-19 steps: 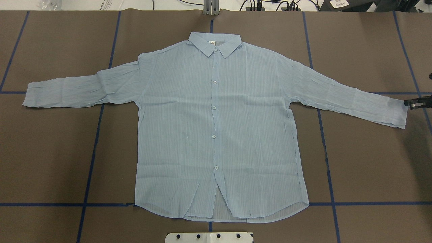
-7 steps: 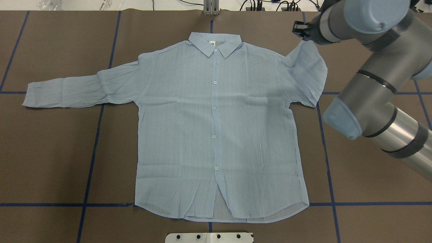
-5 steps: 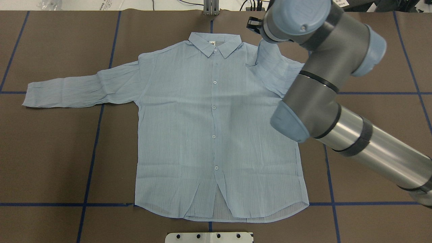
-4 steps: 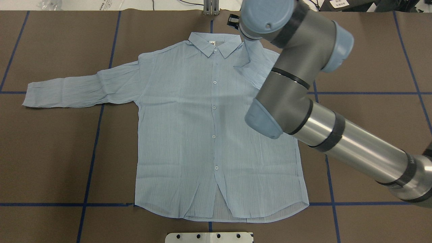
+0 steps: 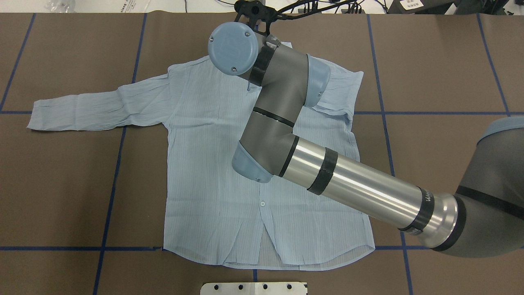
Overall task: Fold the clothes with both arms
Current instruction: 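Fold the held sleeve across the shirt front toward the collar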
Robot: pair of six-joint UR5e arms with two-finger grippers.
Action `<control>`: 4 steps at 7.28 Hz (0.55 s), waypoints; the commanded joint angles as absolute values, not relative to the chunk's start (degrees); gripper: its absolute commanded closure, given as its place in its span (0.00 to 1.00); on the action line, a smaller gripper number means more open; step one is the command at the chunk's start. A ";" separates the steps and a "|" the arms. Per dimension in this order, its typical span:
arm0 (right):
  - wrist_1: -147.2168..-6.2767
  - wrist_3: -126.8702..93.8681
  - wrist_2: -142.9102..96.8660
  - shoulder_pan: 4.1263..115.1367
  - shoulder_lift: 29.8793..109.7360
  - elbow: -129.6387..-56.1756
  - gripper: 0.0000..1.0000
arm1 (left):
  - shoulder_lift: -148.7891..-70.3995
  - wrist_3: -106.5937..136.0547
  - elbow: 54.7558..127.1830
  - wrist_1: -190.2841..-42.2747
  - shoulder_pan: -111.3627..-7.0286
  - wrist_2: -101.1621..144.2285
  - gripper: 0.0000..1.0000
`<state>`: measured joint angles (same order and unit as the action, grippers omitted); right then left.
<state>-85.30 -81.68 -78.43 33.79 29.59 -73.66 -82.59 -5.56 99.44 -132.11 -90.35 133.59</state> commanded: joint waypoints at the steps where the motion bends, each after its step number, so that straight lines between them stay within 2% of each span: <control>1: -84.55 -81.39 -77.96 32.44 26.81 -70.23 1.00 | -82.62 -5.62 99.23 -132.10 -90.35 133.59 0.00; 4: -84.81 -81.21 -78.31 30.68 22.78 -70.22 1.00 | -82.62 -5.63 99.05 -132.19 -90.35 133.59 0.00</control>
